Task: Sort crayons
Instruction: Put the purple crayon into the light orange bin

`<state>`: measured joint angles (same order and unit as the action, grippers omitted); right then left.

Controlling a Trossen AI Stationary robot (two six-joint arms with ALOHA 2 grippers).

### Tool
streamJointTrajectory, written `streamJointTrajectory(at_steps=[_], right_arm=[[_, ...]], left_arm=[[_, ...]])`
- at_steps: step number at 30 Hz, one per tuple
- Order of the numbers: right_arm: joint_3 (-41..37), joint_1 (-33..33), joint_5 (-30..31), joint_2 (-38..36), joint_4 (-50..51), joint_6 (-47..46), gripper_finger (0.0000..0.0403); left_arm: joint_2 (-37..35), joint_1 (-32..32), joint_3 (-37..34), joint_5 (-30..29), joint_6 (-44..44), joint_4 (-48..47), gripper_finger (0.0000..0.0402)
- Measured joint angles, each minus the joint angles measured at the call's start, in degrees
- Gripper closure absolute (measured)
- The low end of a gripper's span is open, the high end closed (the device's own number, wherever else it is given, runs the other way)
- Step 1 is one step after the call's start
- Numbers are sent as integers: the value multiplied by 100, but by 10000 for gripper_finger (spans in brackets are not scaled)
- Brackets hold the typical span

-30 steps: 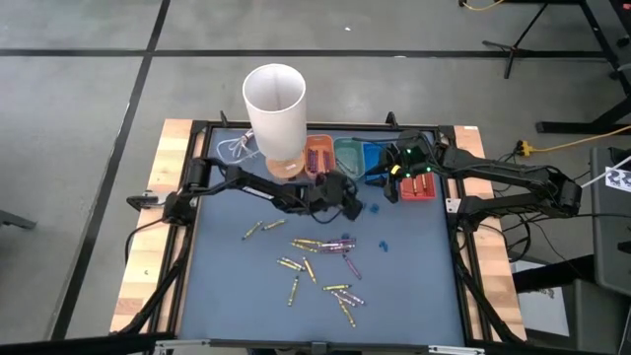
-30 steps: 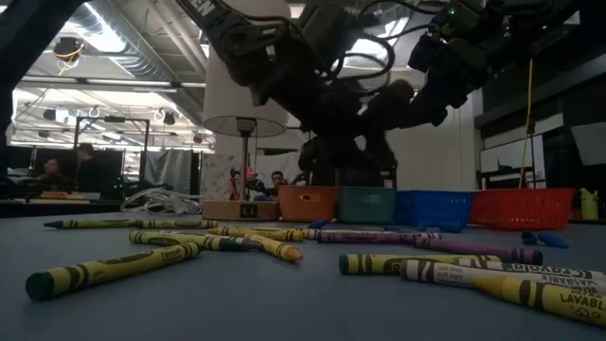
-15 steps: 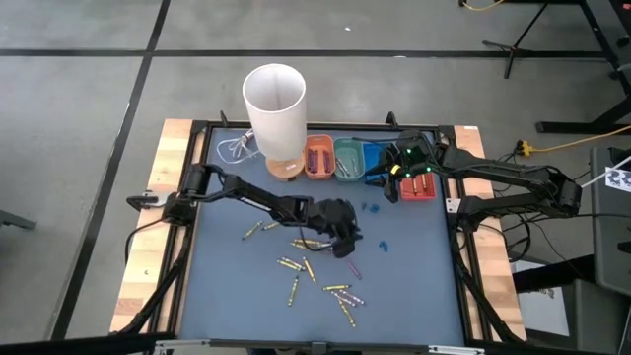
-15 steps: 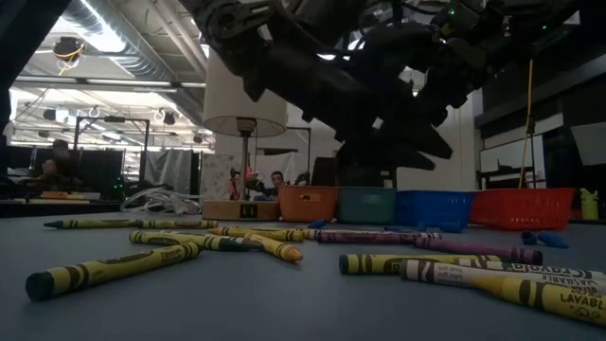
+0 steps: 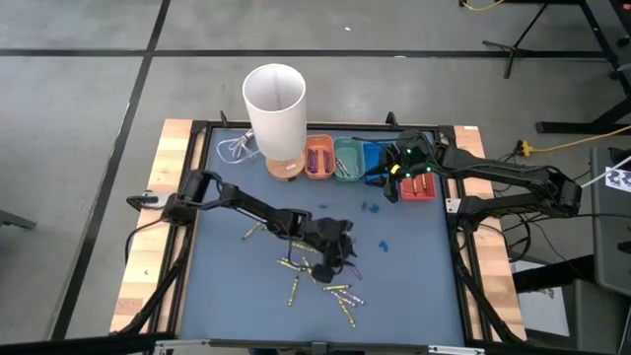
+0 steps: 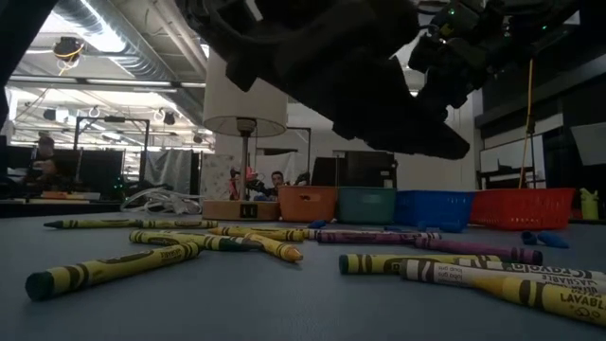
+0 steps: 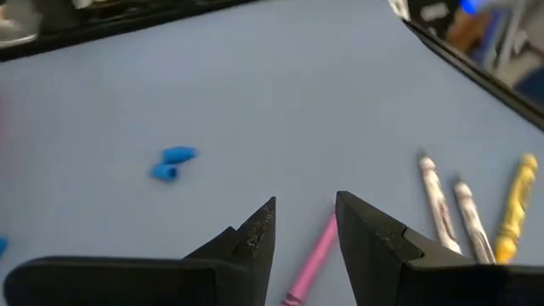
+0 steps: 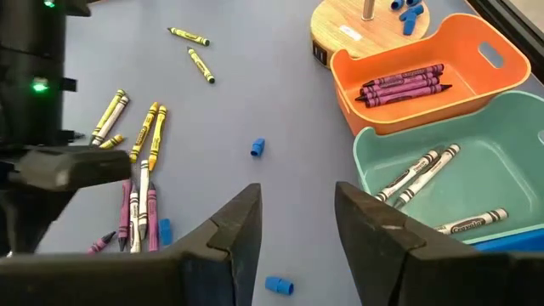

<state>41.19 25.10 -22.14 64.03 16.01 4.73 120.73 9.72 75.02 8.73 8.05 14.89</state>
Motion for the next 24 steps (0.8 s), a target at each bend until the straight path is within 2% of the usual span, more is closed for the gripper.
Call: streamJointTrajectory(at_steps=[9, 18, 24], right_arm=[[0, 0, 1, 0, 1, 0, 253], [-4, 0, 5, 0, 0, 2, 253], [-4, 0, 76, 0, -8, 2, 253]], left_arm=[[6, 74, 0, -20, 151, -33, 291], [355, -10, 7, 96, 2, 194, 292], [510, -125, 5, 202, 40, -49, 292]])
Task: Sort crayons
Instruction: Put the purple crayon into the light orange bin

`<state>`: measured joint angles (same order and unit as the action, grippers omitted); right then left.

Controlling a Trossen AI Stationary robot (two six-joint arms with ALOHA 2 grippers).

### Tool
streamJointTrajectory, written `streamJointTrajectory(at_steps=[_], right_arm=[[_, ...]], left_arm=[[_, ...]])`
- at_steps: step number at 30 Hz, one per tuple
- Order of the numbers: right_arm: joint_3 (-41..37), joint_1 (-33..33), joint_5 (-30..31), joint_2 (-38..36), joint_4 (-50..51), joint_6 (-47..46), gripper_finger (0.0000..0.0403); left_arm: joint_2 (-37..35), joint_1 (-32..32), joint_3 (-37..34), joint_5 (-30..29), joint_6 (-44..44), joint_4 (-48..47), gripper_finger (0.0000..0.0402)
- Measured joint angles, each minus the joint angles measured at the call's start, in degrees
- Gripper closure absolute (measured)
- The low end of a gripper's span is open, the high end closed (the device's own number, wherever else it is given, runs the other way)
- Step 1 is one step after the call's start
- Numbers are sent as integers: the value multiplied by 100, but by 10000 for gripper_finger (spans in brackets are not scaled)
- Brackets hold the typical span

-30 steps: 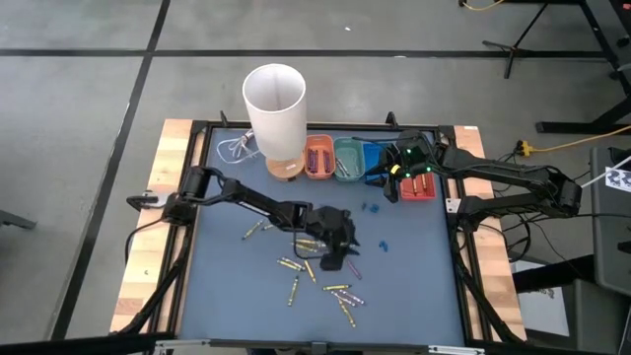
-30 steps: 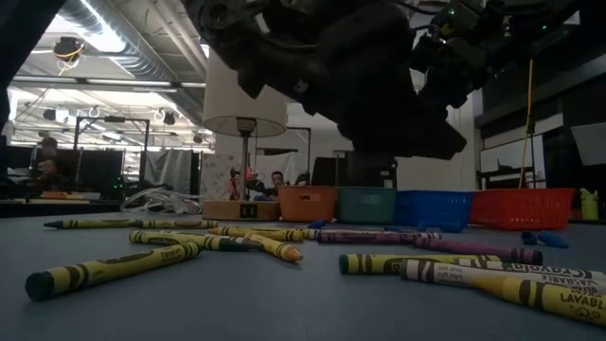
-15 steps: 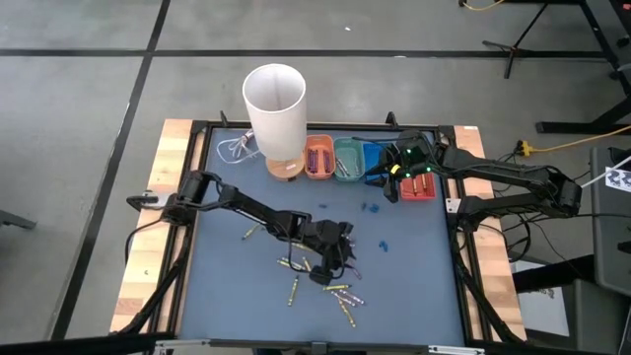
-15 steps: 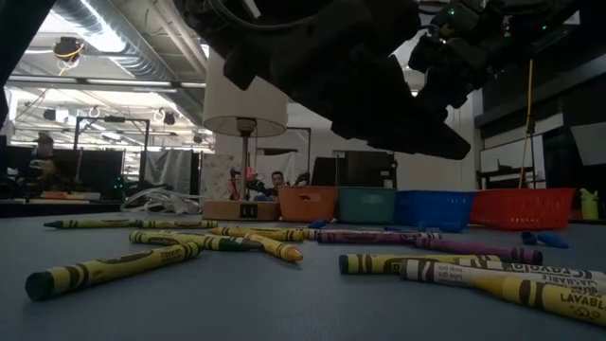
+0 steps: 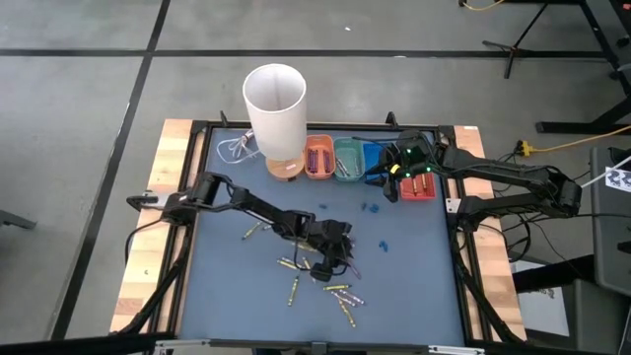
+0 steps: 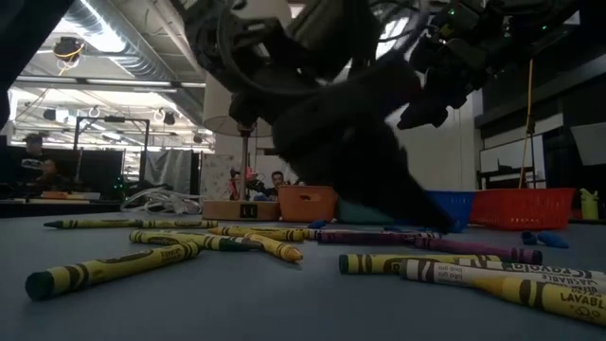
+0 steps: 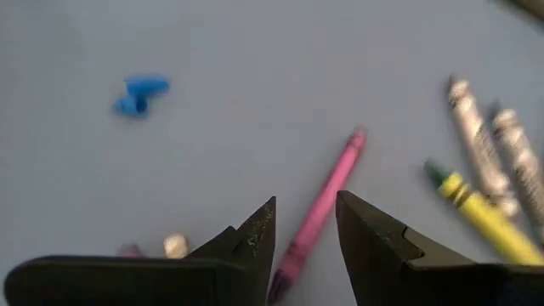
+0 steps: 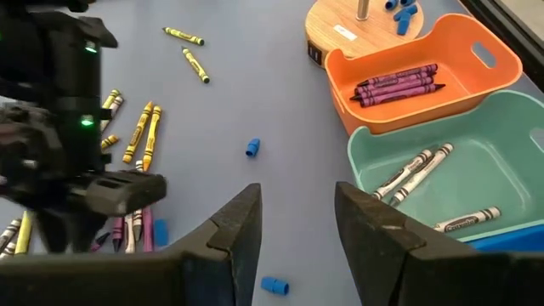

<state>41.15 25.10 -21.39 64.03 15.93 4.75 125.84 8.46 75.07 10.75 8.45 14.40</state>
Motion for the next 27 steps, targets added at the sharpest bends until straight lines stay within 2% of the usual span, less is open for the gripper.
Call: streamJointTrajectory(at_steps=[14, 27], right_arm=[[0, 0, 17, 0, 11, 0, 253], [0, 0, 17, 0, 11, 0, 253]], left_arm=[[267, -32, 22, 82, -83, -185, 295], [279, -52, 8, 102, -99, -152, 377]])
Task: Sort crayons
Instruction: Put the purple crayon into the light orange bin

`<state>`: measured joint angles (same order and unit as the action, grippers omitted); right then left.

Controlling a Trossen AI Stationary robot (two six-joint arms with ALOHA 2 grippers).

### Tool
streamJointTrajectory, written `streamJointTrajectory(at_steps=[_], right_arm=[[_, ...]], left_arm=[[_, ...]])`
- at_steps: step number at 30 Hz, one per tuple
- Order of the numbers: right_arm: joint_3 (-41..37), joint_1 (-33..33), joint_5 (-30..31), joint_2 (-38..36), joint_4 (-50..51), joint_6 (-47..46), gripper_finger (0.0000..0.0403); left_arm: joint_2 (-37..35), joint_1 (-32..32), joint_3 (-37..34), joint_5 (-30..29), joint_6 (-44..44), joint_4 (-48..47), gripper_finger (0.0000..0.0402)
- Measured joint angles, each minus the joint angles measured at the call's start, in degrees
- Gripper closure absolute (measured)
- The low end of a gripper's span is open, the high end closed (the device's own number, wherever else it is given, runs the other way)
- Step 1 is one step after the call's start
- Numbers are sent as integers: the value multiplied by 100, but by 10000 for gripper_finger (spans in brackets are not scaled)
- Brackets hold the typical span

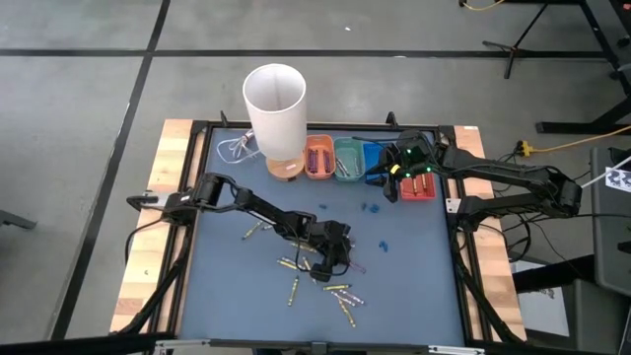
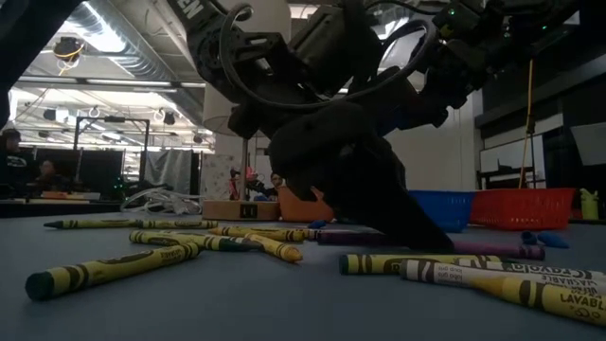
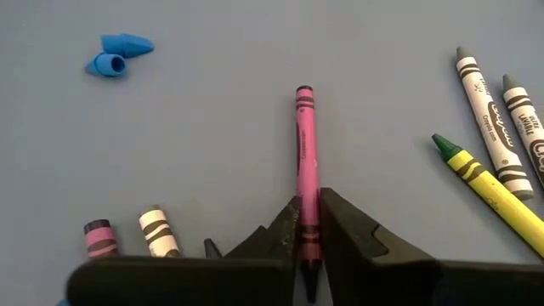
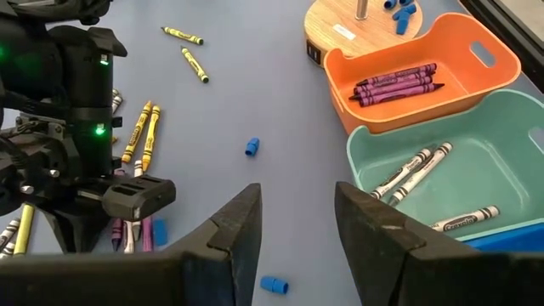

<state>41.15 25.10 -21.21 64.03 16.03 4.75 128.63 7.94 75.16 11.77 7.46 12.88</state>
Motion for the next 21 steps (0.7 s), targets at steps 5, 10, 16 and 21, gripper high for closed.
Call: streamJointTrajectory(at_steps=[5, 10, 16, 21], right_arm=[[0, 0, -2, 0, 2, 0, 253], [0, 0, 0, 0, 37, 0, 253], [0, 0, 0, 0, 46, 0, 253], [1, 0, -2, 0, 49, 0, 253]], left_arm=[[5, -2, -7, -21, -48, 83, 387], [-23, -1, -9, -49, -134, 114, 388], [-223, -13, -28, -244, -138, 70, 388], [-680, -11, -24, -880, -142, -67, 389]])
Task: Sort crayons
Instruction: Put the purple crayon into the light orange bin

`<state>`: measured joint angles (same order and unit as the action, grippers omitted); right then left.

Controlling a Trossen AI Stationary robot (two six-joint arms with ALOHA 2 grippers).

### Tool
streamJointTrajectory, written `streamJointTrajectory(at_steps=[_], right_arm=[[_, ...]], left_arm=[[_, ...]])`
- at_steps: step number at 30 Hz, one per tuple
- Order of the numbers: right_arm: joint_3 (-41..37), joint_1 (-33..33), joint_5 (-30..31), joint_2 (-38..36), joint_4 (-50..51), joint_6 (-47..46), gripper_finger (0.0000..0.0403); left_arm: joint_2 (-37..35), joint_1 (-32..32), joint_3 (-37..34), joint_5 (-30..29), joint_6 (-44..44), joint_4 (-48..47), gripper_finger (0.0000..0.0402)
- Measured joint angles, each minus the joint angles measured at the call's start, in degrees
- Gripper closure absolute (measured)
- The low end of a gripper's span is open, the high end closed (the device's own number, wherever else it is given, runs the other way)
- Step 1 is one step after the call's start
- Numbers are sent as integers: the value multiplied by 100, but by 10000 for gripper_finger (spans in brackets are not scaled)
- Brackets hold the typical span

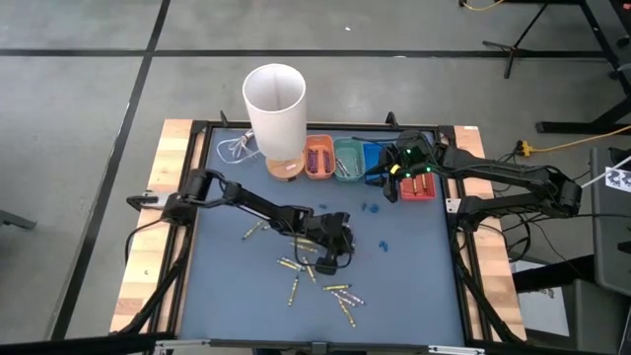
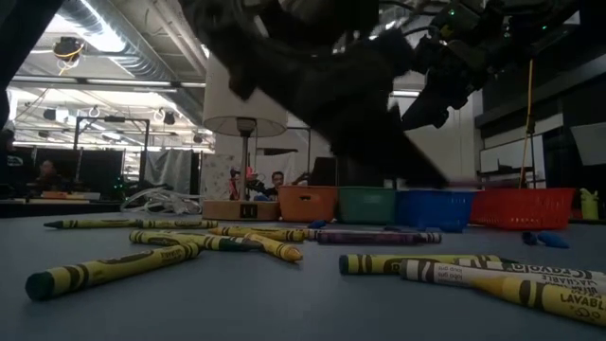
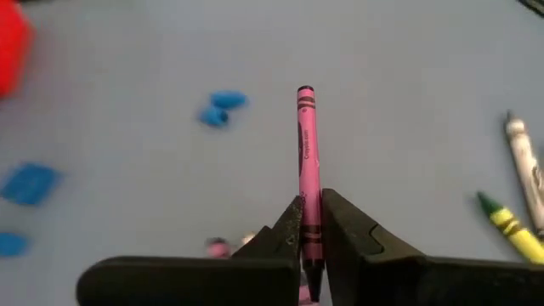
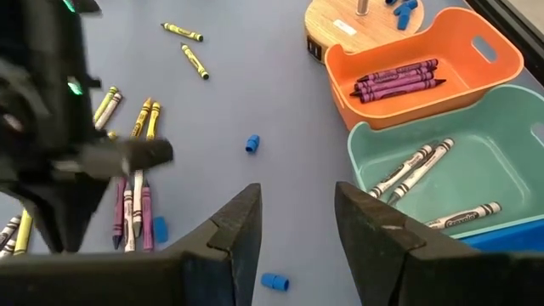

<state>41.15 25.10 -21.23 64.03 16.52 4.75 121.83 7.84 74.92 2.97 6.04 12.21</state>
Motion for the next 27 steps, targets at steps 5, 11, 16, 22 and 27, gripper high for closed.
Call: streamJointTrajectory(at_steps=[5, 11, 16, 22, 27], right_arm=[[2, 0, 2, 0, -12, -2, 253], [2, 4, 126, 0, -8, 1, 253], [2, 4, 172, 0, -10, -2, 253], [2, 4, 170, 0, -8, -2, 253], [2, 0, 170, 0, -6, -2, 253]], left_arm=[[-460, 2, 2, -891, -167, -429, 389], [-1110, -22, 13, -2681, -929, -1651, 388], [-1420, -173, 13, -3830, -1934, -2700, 388], [-1392, -530, 14, -4707, -3026, -3073, 387], [-1328, -905, 13, -4899, -3773, -3067, 387]])
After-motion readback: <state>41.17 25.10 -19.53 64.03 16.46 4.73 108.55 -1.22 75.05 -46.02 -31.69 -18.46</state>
